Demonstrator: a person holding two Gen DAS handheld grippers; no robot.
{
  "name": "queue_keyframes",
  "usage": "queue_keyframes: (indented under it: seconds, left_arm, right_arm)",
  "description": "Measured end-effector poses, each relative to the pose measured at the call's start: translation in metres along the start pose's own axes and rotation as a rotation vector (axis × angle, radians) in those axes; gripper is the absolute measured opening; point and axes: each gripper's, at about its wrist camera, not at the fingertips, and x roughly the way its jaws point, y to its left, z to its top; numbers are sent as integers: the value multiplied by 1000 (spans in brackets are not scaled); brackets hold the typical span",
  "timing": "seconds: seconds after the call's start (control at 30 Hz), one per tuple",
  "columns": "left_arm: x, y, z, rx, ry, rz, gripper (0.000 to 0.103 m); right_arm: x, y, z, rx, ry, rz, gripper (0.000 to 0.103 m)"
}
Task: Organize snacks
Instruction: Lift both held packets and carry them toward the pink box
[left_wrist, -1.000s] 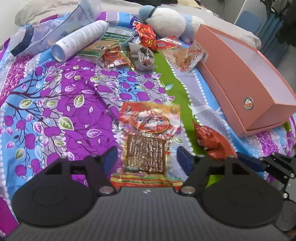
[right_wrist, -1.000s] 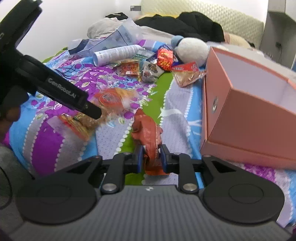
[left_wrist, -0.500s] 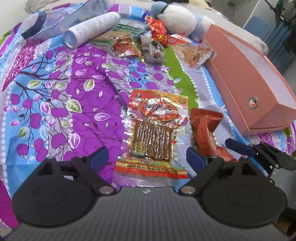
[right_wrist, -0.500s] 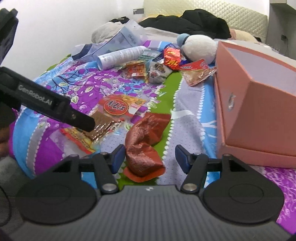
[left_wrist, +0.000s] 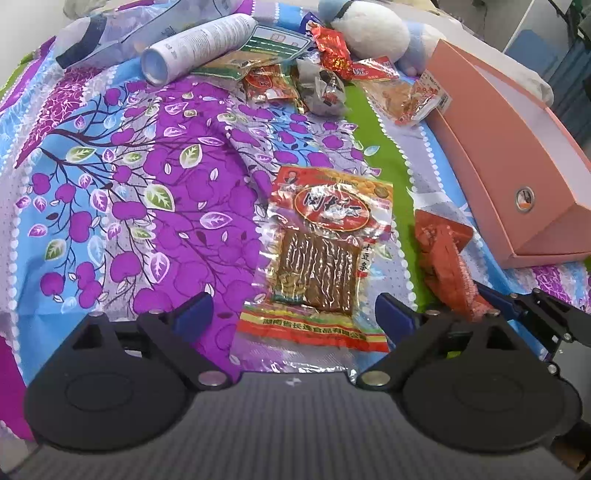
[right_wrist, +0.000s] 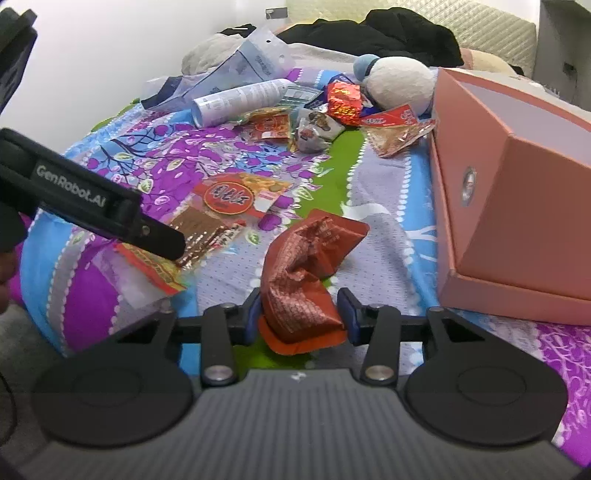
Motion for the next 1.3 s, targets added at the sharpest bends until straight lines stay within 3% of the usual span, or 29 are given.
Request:
queue_keyframes:
  seconds: [0.3,0.53,0.67,0.93,1.0,1.3]
  left_arm:
    - [14,-16,2,41,31,11,97]
    - [31,-37,-1,174,13,97,97]
    - [36,-34,1,170,-5,87,96]
    - [24,-35,-1,172,-46,77,71]
    - [18,-36,-3,169,-56,56,59]
    - [-4,-35,-9,102,-61,-3,57]
  right_arm:
    - [-8,-15,-8,37,-3,-36,46]
    - [-8,-15,-9,28,-6,-42,46]
    - [-8,-15,-10,27,-7,-42,46]
    - [-8,-14,-8,29,-5,-47,46]
    - [-9,-14,-7,29,-6,-51,46]
    - [-19,-12,-2,46,-23,-50,46]
